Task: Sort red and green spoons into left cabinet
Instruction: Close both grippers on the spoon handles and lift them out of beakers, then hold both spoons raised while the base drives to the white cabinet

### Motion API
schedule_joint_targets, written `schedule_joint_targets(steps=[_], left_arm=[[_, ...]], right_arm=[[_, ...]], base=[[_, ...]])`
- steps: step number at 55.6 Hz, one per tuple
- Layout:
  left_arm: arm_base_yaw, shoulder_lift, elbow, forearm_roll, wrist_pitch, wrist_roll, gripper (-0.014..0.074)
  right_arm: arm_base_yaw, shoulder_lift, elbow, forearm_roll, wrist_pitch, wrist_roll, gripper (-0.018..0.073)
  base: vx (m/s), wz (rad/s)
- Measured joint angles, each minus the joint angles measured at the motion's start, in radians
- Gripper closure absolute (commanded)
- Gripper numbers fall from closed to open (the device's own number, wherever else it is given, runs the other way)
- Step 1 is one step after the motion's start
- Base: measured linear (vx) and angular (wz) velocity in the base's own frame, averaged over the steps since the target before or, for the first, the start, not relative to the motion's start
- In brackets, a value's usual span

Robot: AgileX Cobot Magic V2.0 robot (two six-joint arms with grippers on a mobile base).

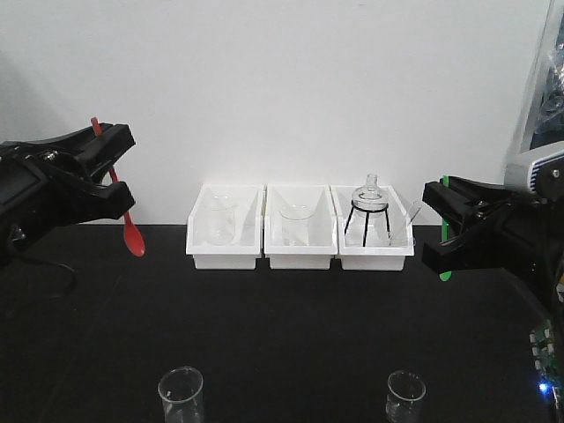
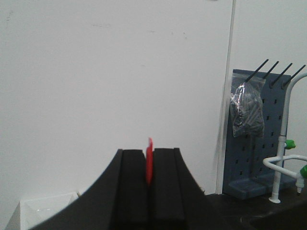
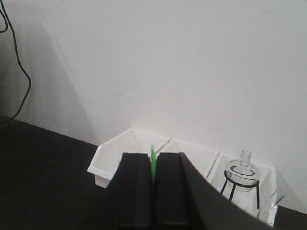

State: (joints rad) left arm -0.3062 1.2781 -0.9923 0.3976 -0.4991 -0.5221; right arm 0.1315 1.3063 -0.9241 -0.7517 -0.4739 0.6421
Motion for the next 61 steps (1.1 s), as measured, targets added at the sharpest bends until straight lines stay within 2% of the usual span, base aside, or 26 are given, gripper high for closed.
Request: schedule_joint_targets(steps=[28, 61], left_arm=[[0.000, 0.001, 0.000, 0.000, 0.001, 0.000, 0.0603], [-0.001, 0.001, 0.000, 0.002, 0.001, 0.000, 0.0603]], right_arm=[[0.000, 0.004, 0.000, -0.002, 0.001, 0.000, 0.0568], [0.000, 0.004, 0.000, -0.002, 0.004, 0.000, 0.0568]], base=[[-0.05, -0.02], [-0.22, 0.03]])
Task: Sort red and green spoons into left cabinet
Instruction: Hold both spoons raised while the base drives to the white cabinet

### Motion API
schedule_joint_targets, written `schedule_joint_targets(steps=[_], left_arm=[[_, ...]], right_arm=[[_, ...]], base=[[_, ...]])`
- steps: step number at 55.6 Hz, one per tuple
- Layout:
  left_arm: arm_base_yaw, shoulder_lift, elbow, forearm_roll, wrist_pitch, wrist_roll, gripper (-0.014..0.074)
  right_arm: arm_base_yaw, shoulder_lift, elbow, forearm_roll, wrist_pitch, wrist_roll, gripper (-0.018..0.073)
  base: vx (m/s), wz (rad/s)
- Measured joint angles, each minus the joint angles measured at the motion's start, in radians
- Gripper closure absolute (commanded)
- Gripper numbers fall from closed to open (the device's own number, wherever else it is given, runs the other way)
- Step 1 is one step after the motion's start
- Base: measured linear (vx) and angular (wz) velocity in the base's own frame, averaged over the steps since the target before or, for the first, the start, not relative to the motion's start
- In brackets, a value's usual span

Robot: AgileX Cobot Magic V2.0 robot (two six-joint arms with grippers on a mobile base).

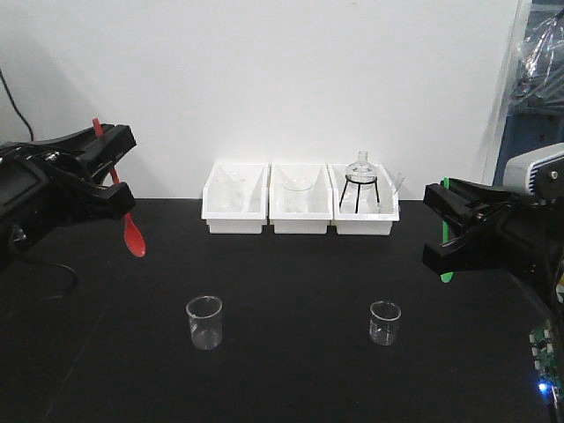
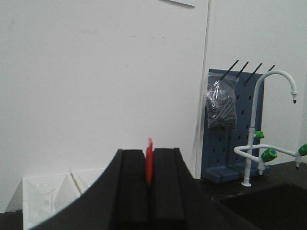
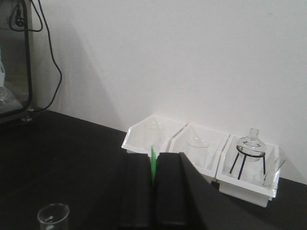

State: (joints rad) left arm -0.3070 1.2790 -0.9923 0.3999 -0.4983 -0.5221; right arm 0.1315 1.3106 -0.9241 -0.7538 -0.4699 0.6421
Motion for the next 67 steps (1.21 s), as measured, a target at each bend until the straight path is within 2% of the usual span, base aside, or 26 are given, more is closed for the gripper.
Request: schedule_joint_targets(steps=[23, 67], left_arm=[[0.000, 0.000, 0.000, 0.001, 0.000, 0.000, 0.0603], [0.000, 0.000, 0.000, 0.001, 0.000, 0.000, 0.0603]], right_arm=[[0.000, 0.000, 0.000, 0.000, 0.000, 0.000, 0.0568], [0.000, 0.000, 0.000, -0.001, -0.001, 0.000, 0.0568]], base=[[-0.21, 0.45], [-0.11, 0.77]])
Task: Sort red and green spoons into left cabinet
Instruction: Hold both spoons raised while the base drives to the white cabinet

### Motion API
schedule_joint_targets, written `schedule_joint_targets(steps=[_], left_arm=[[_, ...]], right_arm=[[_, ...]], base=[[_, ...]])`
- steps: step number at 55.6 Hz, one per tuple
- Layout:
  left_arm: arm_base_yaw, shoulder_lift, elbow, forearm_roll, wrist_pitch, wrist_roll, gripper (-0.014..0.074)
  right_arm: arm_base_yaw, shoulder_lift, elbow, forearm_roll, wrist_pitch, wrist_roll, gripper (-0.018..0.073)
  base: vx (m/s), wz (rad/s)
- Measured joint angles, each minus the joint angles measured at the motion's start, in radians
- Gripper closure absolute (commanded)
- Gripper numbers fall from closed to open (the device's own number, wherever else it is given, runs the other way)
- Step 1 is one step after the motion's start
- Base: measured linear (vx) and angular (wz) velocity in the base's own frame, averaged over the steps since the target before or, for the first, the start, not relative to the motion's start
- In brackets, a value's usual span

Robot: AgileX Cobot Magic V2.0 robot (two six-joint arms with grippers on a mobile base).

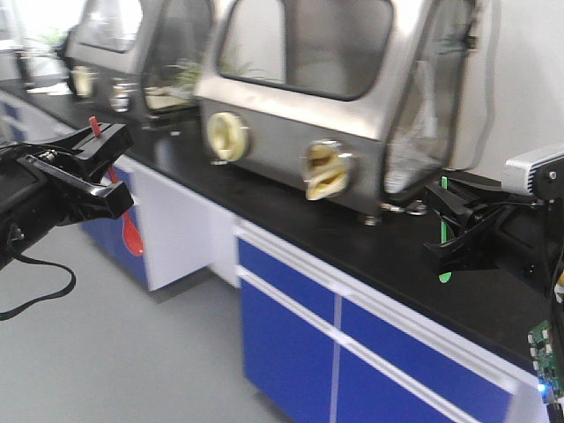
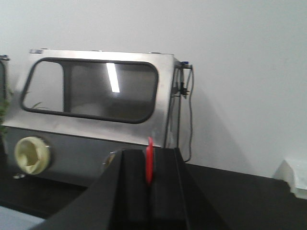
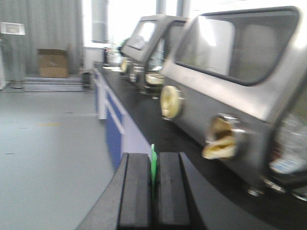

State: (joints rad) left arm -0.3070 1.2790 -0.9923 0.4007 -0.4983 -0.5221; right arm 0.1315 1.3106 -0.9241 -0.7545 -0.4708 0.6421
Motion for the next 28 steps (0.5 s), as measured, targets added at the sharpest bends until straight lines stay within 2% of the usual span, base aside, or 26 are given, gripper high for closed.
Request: schedule_joint_targets(steps=[28], left_arm=[[0.000, 0.000, 0.000, 0.000, 0.000, 0.000, 0.0603]], right_arm=[[0.000, 0.000, 0.000, 0.000, 0.000, 0.000, 0.0568]], base=[[0.02, 0.66]])
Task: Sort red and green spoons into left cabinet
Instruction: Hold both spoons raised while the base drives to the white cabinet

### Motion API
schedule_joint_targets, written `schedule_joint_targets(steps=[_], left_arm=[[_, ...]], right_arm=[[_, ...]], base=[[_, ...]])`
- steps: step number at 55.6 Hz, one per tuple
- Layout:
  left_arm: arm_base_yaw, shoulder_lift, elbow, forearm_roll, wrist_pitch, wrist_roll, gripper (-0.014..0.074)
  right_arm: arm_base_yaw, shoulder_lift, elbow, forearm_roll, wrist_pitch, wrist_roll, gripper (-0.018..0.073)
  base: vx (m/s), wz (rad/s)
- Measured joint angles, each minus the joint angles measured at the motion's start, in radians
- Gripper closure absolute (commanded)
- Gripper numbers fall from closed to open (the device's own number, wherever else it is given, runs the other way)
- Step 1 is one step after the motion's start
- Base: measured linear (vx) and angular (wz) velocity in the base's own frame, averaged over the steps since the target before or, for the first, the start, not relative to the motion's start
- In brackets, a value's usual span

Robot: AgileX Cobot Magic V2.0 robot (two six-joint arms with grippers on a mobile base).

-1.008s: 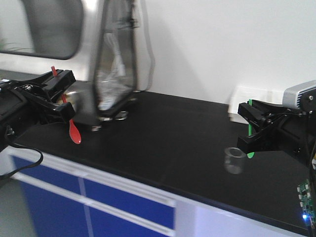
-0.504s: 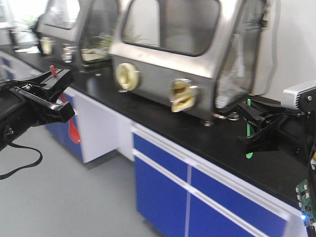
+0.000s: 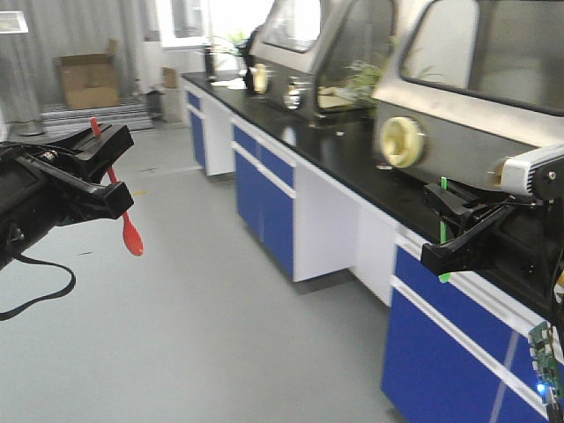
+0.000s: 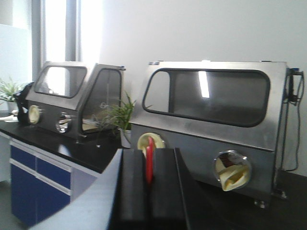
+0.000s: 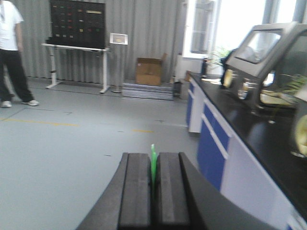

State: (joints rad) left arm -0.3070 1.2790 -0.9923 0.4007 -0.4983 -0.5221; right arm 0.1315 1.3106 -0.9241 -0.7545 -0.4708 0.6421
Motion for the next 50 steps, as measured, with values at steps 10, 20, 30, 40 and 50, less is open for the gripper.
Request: schedule_joint_targets(steps=[10, 20, 30, 40, 50], left_arm=[[0.000, 0.000, 0.000, 0.000, 0.000, 0.000, 0.0603], [0.000, 0.000, 0.000, 0.000, 0.000, 0.000, 0.0603], [0.000, 0.000, 0.000, 0.000, 0.000, 0.000, 0.0603], [0.000, 0.000, 0.000, 0.000, 0.000, 0.000, 0.0603], [0.000, 0.000, 0.000, 0.000, 0.000, 0.000, 0.0603]], right_arm=[[0.000, 0.000, 0.000, 0.000, 0.000, 0.000, 0.0568], [0.000, 0.000, 0.000, 0.000, 0.000, 0.000, 0.0568], [0.000, 0.000, 0.000, 0.000, 0.000, 0.000, 0.0568], [0.000, 0.000, 0.000, 0.000, 0.000, 0.000, 0.0568], [0.000, 0.000, 0.000, 0.000, 0.000, 0.000, 0.0568]], base=[[0.10, 0.48], [0.14, 0.47], [0.19, 0.53], [0.23, 0.50], [0.28, 0.42]])
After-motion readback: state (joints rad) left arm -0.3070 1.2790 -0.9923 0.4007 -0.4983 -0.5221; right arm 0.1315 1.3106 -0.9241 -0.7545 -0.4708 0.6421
